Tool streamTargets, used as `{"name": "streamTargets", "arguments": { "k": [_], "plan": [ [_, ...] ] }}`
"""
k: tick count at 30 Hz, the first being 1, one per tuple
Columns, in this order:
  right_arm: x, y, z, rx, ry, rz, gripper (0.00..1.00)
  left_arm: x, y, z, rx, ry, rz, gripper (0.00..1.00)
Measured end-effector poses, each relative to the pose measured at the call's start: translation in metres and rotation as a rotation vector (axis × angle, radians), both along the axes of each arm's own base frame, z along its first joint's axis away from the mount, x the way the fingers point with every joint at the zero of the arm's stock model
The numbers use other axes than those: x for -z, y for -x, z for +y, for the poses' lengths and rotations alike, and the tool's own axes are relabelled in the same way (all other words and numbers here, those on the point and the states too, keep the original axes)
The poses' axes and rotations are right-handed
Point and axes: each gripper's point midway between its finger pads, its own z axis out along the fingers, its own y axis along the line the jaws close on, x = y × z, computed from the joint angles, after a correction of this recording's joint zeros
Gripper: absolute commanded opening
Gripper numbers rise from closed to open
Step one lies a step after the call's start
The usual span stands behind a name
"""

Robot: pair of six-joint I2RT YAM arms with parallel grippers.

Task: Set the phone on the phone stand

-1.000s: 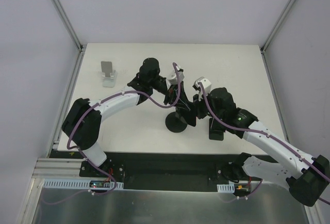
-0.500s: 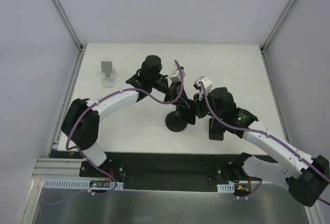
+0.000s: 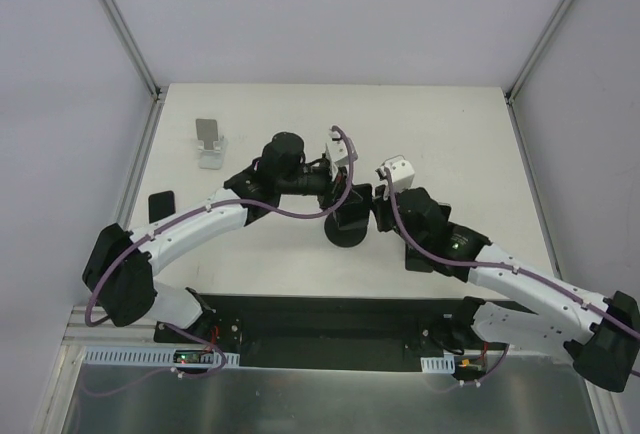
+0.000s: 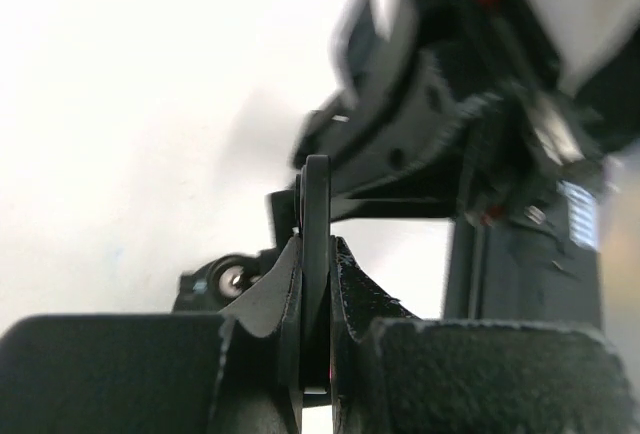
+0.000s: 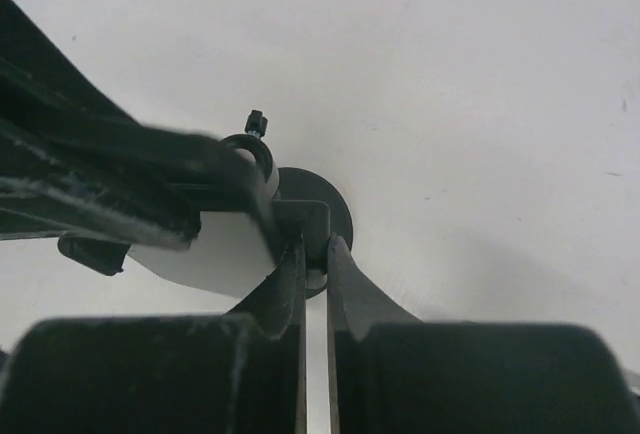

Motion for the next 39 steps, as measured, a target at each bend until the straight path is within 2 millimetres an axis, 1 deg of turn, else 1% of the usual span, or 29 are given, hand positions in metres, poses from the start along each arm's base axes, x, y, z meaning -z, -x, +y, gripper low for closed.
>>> {"name": "streamTargets", "arguments": {
  "k": [3,6,9,15,16,17,18,19,22,23,24,25,27,28,31,35,37,39],
  "plan": [
    [0.000,-0.001,-0.008,0.109,0.014,-0.032,0.00,0.007,-0.013,0.000,-0.196,-0.063,-0.031,0.00],
    [-0.001,0.005,-0.010,0.200,0.021,-0.079,0.00,0.012,-0.015,0.003,-0.317,-0.078,-0.012,0.00],
    [-0.001,0.011,-0.011,0.281,0.047,-0.133,0.00,0.012,-0.012,0.002,-0.366,-0.069,0.006,0.00],
    [-0.003,0.023,-0.016,0.444,0.087,-0.212,0.00,0.012,-0.005,-0.006,-0.380,-0.058,0.037,0.00],
    [-0.004,0.025,-0.016,0.460,0.099,-0.225,0.23,0.012,-0.004,-0.007,-0.377,-0.056,0.042,0.00],
    [-0.005,0.027,-0.016,0.474,0.113,-0.233,0.39,0.011,-0.004,-0.007,-0.378,-0.053,0.048,0.00],
    [-0.007,0.028,-0.016,0.483,0.126,-0.236,0.53,0.012,-0.003,-0.008,-0.380,-0.051,0.056,0.00],
    [-0.010,0.031,-0.011,0.480,0.107,-0.228,0.66,0.010,-0.007,-0.007,-0.401,-0.042,0.047,0.00],
    [-0.041,0.054,0.025,0.380,-0.049,-0.179,0.78,0.007,-0.036,-0.001,-0.510,-0.013,0.007,0.00],
    [-0.050,0.060,0.030,0.352,-0.092,-0.163,0.79,0.008,-0.042,0.004,-0.538,-0.012,-0.001,0.00],
    [-0.058,0.064,0.029,0.329,-0.131,-0.144,0.81,0.008,-0.046,0.006,-0.552,-0.013,-0.007,0.00],
    [-0.061,0.065,0.026,0.326,-0.143,-0.140,0.84,0.011,-0.048,0.008,-0.564,-0.017,-0.014,0.00],
    [-0.070,0.068,0.016,0.300,-0.184,-0.123,0.87,0.011,-0.052,0.013,-0.580,-0.018,-0.033,0.00],
    [-0.074,0.069,0.010,0.288,-0.199,-0.119,0.91,0.011,-0.052,0.014,-0.581,-0.017,-0.036,0.00],
    [-0.078,0.074,-0.009,0.238,-0.215,-0.116,0.94,0.011,-0.045,0.014,-0.539,-0.016,-0.051,0.00],
    [-0.078,0.079,-0.033,0.144,-0.208,-0.119,0.96,0.009,-0.022,0.010,-0.386,-0.017,-0.065,0.00],
    [-0.076,0.080,-0.047,0.111,-0.204,-0.119,0.97,0.009,-0.006,0.008,-0.287,-0.020,-0.059,0.00],
    [-0.078,0.080,-0.056,0.091,-0.213,-0.119,0.97,0.009,0.014,0.004,-0.172,-0.022,-0.048,0.00]
  ]
}}
